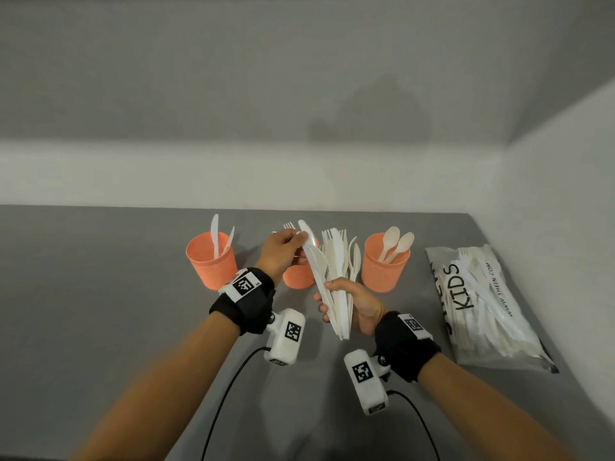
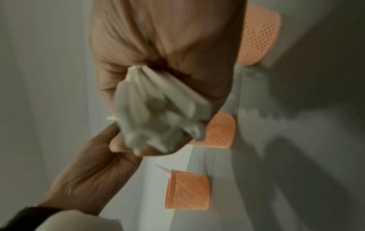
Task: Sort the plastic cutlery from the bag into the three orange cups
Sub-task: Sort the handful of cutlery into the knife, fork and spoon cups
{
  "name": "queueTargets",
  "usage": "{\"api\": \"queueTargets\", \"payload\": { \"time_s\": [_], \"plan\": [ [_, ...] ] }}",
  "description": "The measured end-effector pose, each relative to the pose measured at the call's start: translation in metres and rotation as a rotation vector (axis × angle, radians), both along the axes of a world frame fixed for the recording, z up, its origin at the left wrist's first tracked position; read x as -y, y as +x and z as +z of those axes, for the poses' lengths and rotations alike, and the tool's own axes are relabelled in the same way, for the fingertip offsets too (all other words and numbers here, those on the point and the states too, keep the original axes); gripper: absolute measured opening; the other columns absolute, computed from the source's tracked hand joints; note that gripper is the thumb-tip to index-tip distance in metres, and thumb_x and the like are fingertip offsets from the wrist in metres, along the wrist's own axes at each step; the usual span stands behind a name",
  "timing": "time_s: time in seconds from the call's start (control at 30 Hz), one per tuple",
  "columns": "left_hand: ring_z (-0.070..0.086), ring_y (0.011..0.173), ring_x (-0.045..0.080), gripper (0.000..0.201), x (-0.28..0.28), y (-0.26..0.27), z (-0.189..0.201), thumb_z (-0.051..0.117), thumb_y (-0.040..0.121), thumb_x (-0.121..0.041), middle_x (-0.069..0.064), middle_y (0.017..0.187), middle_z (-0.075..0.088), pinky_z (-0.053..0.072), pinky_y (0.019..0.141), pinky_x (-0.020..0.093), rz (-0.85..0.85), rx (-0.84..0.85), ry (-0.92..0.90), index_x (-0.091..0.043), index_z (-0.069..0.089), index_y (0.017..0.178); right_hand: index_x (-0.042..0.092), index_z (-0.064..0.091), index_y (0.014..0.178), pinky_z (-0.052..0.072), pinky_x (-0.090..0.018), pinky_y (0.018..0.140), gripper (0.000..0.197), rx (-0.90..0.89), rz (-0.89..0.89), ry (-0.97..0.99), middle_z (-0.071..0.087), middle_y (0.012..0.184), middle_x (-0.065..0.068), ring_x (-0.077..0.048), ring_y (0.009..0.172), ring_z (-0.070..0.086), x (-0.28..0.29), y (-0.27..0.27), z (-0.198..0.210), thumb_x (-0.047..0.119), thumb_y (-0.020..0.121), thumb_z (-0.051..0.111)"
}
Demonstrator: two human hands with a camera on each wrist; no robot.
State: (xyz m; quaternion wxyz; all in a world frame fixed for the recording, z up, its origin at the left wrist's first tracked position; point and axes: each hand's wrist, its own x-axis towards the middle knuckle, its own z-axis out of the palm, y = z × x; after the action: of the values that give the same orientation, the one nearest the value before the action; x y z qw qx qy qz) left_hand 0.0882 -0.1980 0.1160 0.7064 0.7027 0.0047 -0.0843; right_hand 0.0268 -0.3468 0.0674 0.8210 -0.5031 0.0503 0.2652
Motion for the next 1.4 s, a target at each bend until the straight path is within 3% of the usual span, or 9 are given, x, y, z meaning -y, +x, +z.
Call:
{"api": "queueTargets", "payload": {
  "time_s": [0.1,0.3,0.5,0.73,0.83,0.93,1.1,1.2,1.4],
  "plan": [
    [0.056,0.046,0.004,0.022,0.002,-0.004,-0.007,0.049,0.096,-0.017,0.008,0.073,0.061,0.048,0.051,0.016,0.026,0.001,-0.023,-0.008,0.055,0.077,0.008,0.058,0.1,0.049,-0.025,0.052,0.032,0.003,0.005,0.0,0.068,0.071,-0.005,-0.013,0.053,0.055,-0.003,0.001,-0.001,0.021,0.071,0.056],
    [0.05,0.053,0.008,0.012,-0.01,-0.007,-0.015,0.05,0.095,-0.016,0.005,0.075,0.06,0.042,0.049,0.016,-0.039,-0.135,-0.084,-0.007,0.057,0.092,0.013,0.063,0.096,0.047,-0.023,0.052,0.027,-0.017,0.067,-0.03,0.068,0.072,-0.004,-0.012,0.052,0.053,-0.011,0.002,0.0,0.022,0.072,0.054],
    [0.053,0.054,0.013,0.023,-0.025,0.006,0.0,0.049,0.096,-0.02,0.008,0.072,0.059,0.047,0.048,0.017,0.156,-0.048,-0.053,-0.011,0.046,0.074,0.014,0.058,0.107,0.044,-0.02,0.049,0.035,-0.038,0.072,-0.01,0.063,0.068,-0.003,-0.01,0.048,0.05,-0.028,0.005,0.001,0.019,0.072,0.054],
    [0.06,0.072,0.018,0.019,-0.036,0.016,0.002,0.042,0.097,-0.012,0.01,0.085,0.063,0.05,0.062,0.021,-0.004,-0.048,0.04,-0.001,0.057,0.099,0.014,0.057,0.104,0.043,-0.02,0.05,0.041,-0.015,0.066,0.039,0.05,0.058,0.001,-0.01,0.048,0.047,-0.046,0.02,0.004,0.02,0.064,0.064],
    [0.06,0.071,0.02,0.027,-0.047,0.026,0.01,0.032,0.101,-0.02,0.009,0.079,0.063,0.049,0.067,0.028,0.133,-0.063,-0.072,-0.008,0.053,0.088,0.014,0.057,0.107,0.045,-0.021,0.053,0.033,0.006,0.079,-0.025,0.05,0.058,0.002,-0.01,0.051,0.05,-0.049,0.023,0.006,0.017,0.074,0.057],
    [0.063,0.066,0.02,0.03,-0.065,0.04,0.02,0.023,0.102,-0.027,0.008,0.074,0.061,0.05,0.069,0.033,0.299,-0.002,-0.196,-0.013,0.048,0.095,0.011,0.054,0.096,0.048,-0.022,0.051,0.023,0.045,0.059,-0.136,0.052,0.055,0.002,-0.011,0.049,0.054,-0.052,0.027,0.011,0.017,0.073,0.058],
    [0.04,0.046,0.011,0.032,-0.076,0.052,0.031,0.023,0.102,-0.03,0.001,0.059,0.037,0.043,0.049,0.023,0.43,0.22,-0.214,-0.022,0.05,0.089,0.013,0.057,0.096,0.043,-0.02,0.044,0.013,0.059,0.007,-0.251,0.05,0.057,0.002,-0.007,0.042,0.048,-0.057,0.034,0.013,0.01,0.084,0.06],
    [0.027,0.039,0.006,0.024,-0.077,0.05,0.03,0.037,0.099,-0.029,-0.003,0.055,0.029,0.026,0.038,0.017,0.32,0.185,-0.089,-0.022,0.053,0.084,0.015,0.058,0.098,0.043,-0.019,0.045,0.012,0.043,-0.037,-0.227,0.048,0.06,0.003,-0.006,0.043,0.047,-0.06,0.037,0.01,0.007,0.091,0.054],
    [0.027,0.031,0.003,0.008,-0.065,0.026,0.011,0.061,0.089,-0.021,-0.006,0.047,0.037,0.023,0.034,0.016,-0.075,0.049,0.172,-0.013,0.06,0.09,0.018,0.059,0.1,0.04,-0.017,0.046,0.021,0.038,0.02,-0.227,0.051,0.06,0.006,-0.004,0.044,0.044,-0.064,0.038,0.012,0.017,0.08,0.063]
  ]
}}
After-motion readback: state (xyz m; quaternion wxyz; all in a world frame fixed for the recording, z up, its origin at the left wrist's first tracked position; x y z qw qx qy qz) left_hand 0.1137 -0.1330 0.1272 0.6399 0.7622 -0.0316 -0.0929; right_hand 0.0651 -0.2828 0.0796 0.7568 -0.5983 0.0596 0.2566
